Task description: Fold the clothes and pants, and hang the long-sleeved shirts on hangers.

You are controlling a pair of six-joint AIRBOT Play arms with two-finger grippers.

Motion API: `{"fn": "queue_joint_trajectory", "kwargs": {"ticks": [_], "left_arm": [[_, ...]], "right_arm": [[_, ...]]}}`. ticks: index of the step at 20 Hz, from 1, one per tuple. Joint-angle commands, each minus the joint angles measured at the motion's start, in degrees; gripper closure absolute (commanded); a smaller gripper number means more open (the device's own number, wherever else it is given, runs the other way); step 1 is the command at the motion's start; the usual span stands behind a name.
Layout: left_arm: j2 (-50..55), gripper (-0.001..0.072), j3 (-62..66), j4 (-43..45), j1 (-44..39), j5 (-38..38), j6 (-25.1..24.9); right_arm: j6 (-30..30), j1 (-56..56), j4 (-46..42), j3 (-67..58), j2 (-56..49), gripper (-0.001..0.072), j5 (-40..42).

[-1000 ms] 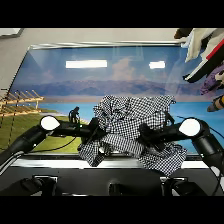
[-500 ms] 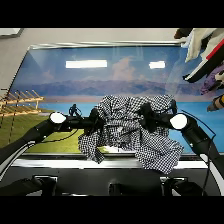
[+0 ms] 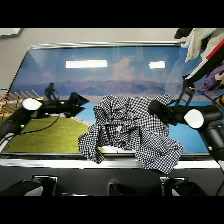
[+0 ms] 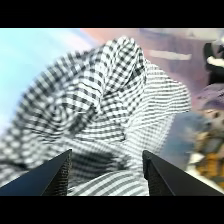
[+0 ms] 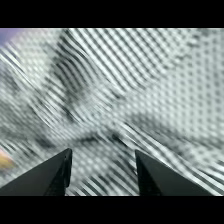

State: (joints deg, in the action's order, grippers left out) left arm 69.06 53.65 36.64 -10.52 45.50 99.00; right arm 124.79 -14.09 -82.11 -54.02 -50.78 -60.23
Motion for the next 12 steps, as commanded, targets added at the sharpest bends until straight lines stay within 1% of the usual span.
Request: {"fn": "queue_joint_trajectory", "kwargs": {"ticks": [1,2,4,5,6,7,9,10,11,12], "left_arm": [[-5.29,0.0188,1.75,13.68,1.62,5.99,-0.79],[-6.16,0.0188,1.75,17.42,-0.37,6.64,0.5],[-6.49,0.0188,1.73,23.41,-5.79,8.59,4.24],[-6.47,0.0188,1.7,26.14,-8.83,8.94,6.43],[-6.47,0.0187,1.7,29.18,-12.09,8.79,9.22],[-6.45,0.0159,1.7,31.85,-14.78,8.28,12.04],[-6.27,0.0149,1.7,35.63,-19.41,6.78,17.75],[-6.1,0.0149,1.7,36.04,-20.94,5.9,18.71],[-5.81,0.0149,1.7,36.02,-22.27,4.9,18.67],[-5.4,0.0149,1.7,36.04,-23.71,4.0,18.56]], "right_arm": [[-12.0,-0.04,-3.43,-0.96,1.73,0.0251,-16.24],[-12.11,-0.04,-3.3,0.42,1.73,0.0254,-15.37],[-12.2,-0.17,1.66,3.39,1.66,0.0296,-10.91],[-12.09,-1.22,3.63,5.22,1.66,0.0299,-8.66],[-11.98,-3.32,3.23,7.06,1.57,0.03,-6.62],[-10.93,-5.4,2.8,8.72,1.25,0.03,-4.28],[-9.66,-9.79,1.44,11.06,-0.85,0.0302,0.17],[-7.13,-11.58,-2.05,11.65,-2.84,0.031,1.2],[-4.94,-12.37,-4.57,11.91,-4.98,0.031,2.05],[-4.48,-12.35,-4.94,11.89,-7.3,0.0332,3.74]]}}
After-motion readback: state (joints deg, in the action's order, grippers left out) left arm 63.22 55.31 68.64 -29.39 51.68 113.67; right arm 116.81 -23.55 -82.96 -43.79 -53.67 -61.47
